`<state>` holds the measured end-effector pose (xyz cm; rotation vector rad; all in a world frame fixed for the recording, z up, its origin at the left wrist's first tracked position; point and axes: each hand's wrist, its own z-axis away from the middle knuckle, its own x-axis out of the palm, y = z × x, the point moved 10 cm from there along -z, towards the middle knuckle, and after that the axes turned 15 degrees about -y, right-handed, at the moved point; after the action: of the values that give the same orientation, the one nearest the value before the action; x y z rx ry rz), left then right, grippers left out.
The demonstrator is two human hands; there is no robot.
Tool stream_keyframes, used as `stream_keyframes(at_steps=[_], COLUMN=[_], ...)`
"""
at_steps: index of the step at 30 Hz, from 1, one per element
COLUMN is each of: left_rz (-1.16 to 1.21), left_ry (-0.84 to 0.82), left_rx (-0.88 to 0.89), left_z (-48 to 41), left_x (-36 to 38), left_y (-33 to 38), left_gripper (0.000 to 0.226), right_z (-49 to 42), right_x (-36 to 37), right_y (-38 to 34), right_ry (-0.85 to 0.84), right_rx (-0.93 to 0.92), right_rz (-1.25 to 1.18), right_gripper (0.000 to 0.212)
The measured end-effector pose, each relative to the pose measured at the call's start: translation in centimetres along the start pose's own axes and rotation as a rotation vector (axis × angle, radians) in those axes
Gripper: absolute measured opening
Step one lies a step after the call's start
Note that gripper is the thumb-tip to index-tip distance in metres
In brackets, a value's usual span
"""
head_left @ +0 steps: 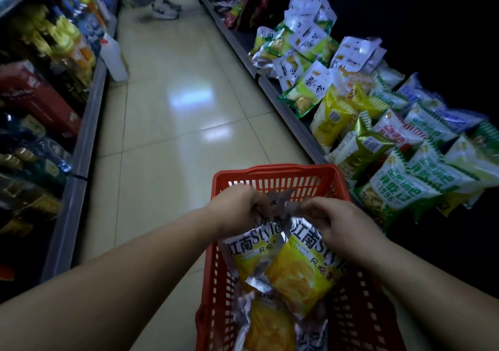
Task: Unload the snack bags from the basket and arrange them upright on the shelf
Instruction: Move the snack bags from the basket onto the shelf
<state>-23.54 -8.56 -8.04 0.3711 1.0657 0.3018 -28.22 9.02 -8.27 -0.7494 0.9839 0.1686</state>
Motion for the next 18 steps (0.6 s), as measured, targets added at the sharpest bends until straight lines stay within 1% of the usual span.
stream_keyframes(at_steps=[4,6,10,13,16,18], left_rz=[-0.052,-0.069,-0.089,-0.012,0.098,0.193], left_ry=[0.072,0.124,0.203,0.233,0.267,0.294], left_rx=[-0.017,-0.021,-0.015,-0.030,-0.042,-0.041], left_z=[4.1,6.6,12.7,16.6,18.9,19.7], left_x=[-3.4,-5.5,-8.8,-9.4,-8.4,-7.3], left_y=[2.9,4.5,7.3,8.5,9.4,9.9], left_gripper=[0.043,0.045,0.050,0.049,0.050,0.050], right_z=[4.2,6.4,12.5,17.7,21.6,24.1], right_x=[-3.6,-5.6,-9.2,-10.0,-9.2,-9.1], right_y=[-2.9,-4.3,-5.3,-4.8,-3.6,-2.1], right_ry=[0.034,0.050,0.099,0.144,0.143,0.196], right_rx=[0.006,0.020,0.102,0.195,0.280,0.338], right_rz=[0.092,0.112,0.012,-0.041,-0.081,-0.125], right_gripper=[0.041,0.037,0.029,0.034,0.038,0.039])
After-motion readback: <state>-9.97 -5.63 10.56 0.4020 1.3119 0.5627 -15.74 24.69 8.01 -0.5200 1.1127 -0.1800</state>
